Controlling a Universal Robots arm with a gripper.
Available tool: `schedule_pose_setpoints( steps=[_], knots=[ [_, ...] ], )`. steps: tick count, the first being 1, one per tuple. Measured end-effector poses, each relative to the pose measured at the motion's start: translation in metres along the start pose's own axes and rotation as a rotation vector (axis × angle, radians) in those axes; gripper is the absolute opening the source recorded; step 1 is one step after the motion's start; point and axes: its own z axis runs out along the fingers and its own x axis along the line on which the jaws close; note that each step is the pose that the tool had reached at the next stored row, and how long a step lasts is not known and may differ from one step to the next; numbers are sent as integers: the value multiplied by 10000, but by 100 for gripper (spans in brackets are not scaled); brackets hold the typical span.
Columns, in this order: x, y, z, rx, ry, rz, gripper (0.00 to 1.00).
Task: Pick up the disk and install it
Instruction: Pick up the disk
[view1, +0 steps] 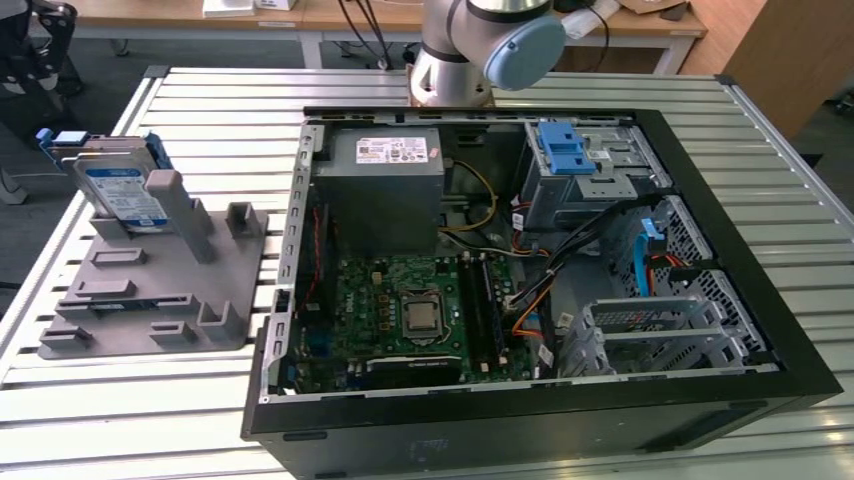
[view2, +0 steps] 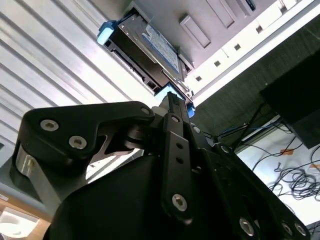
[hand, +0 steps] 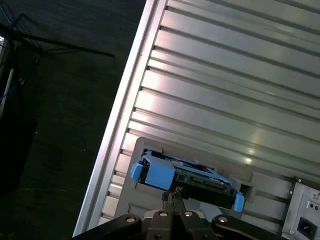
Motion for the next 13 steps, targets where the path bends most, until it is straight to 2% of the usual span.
schedule_pose_setpoints(
  steps=[13],
  knots=[
    [1,0,19,-29,99,-2356,11]
  ],
)
